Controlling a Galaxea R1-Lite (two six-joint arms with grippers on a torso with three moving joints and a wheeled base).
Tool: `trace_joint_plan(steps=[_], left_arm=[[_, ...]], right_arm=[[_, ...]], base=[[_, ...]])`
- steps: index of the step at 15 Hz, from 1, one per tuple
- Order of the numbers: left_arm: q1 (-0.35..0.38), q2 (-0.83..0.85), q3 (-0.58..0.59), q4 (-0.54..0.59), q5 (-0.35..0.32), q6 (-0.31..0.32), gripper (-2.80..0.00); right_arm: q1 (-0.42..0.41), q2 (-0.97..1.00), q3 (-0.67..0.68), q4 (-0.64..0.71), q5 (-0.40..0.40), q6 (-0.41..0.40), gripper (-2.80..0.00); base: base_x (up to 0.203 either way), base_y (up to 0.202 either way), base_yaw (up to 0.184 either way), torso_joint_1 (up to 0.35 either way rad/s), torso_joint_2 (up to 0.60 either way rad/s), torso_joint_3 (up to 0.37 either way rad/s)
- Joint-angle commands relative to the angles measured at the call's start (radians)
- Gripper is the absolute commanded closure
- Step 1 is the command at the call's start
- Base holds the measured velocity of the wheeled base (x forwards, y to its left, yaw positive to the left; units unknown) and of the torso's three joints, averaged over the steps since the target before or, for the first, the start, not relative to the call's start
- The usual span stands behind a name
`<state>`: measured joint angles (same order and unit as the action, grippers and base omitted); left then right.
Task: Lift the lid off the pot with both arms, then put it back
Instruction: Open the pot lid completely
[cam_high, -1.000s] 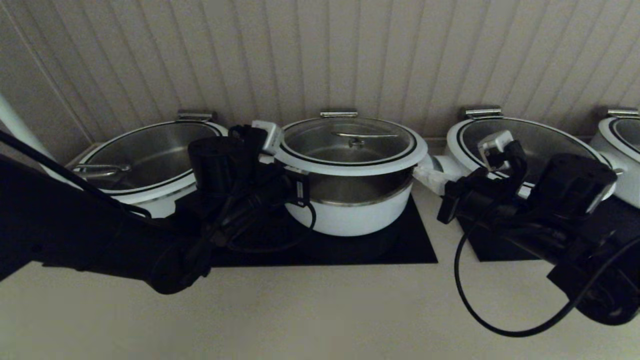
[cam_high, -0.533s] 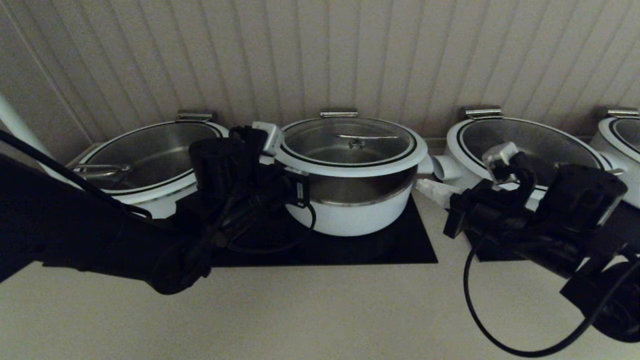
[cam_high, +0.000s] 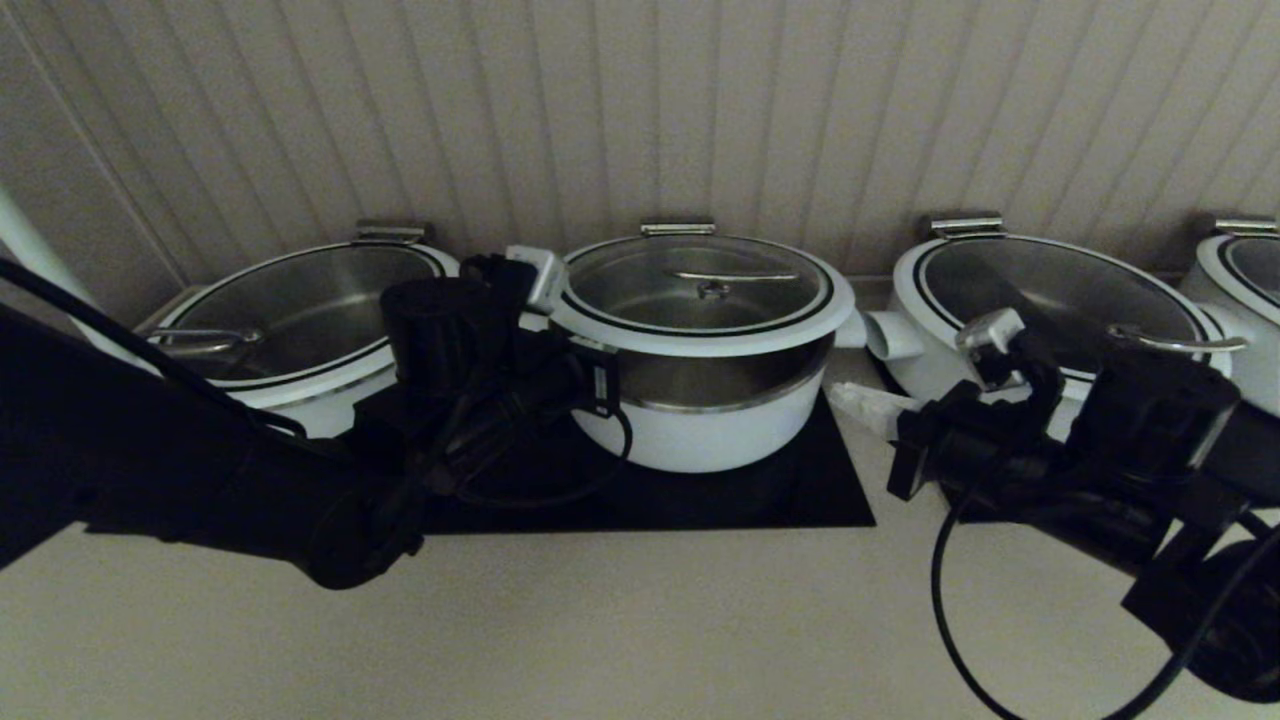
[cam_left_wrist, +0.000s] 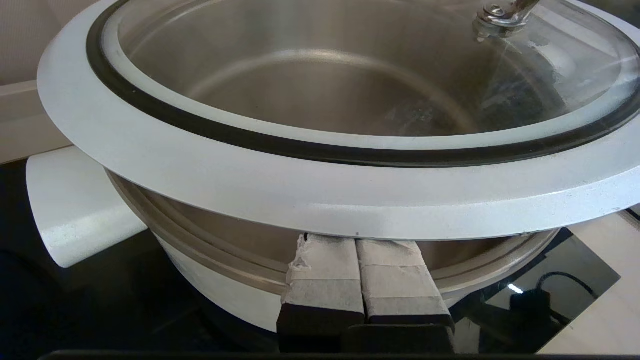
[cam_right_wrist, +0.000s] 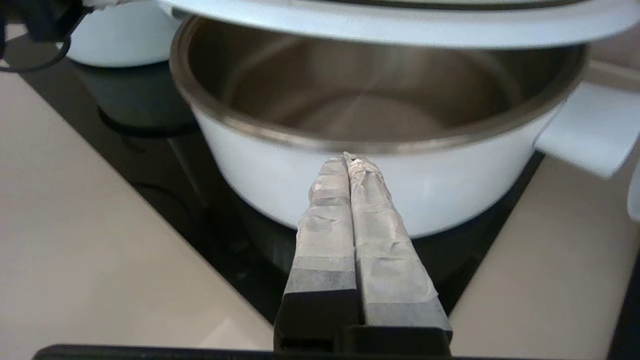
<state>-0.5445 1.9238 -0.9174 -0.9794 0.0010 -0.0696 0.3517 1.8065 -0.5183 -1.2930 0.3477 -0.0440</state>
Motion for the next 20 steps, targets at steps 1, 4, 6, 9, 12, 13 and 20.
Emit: trace_joint_plan(steps=[1,4,6,9,12,13,20], left_arm=[[0.0,0.001,0.0,-0.005,0.001,-0.001,0.0],[0.0,0.003,-0.001,-0.005,0.001,-0.001,0.0],[0.0,0.003,0.0,-0.005,0.001,0.0,0.0],[0.0,0.003,0.0,-0.005,0.001,-0.001,0.0],[0.0,0.003,0.0,-0.005,0.001,0.001,0.0],[0.0,0.003,0.0,-0.005,0.001,0.001,0.0],[-0.001,0.001,0.002,-0.005,0.001,0.001,0.0]], right_arm=[[0.0,0.04,-0.042,-0.008,0.002,0.001,0.0],[0.0,0.092,-0.124,-0.008,0.001,0.001,0.0],[0.0,0.125,-0.17,-0.008,0.001,0.0,0.0],[0.0,0.159,-0.21,-0.008,0.001,0.0,0.0],[0.0,0.18,-0.256,-0.008,-0.001,0.0,0.0],[-0.001,0.188,-0.281,-0.008,-0.002,0.0,0.0],[-0.002,0.202,-0.348,-0.026,-0.001,-0.002,0.0]], base=[[0.0,0.0,0.0,0.0,0.0,0.0],[0.0,0.0,0.0,0.0,0.0,0.0],[0.0,0.0,0.0,0.0,0.0,0.0],[0.0,0.0,0.0,0.0,0.0,0.0],[0.0,0.0,0.0,0.0,0.0,0.0],[0.0,0.0,0.0,0.0,0.0,0.0],[0.0,0.0,0.0,0.0,0.0,0.0]])
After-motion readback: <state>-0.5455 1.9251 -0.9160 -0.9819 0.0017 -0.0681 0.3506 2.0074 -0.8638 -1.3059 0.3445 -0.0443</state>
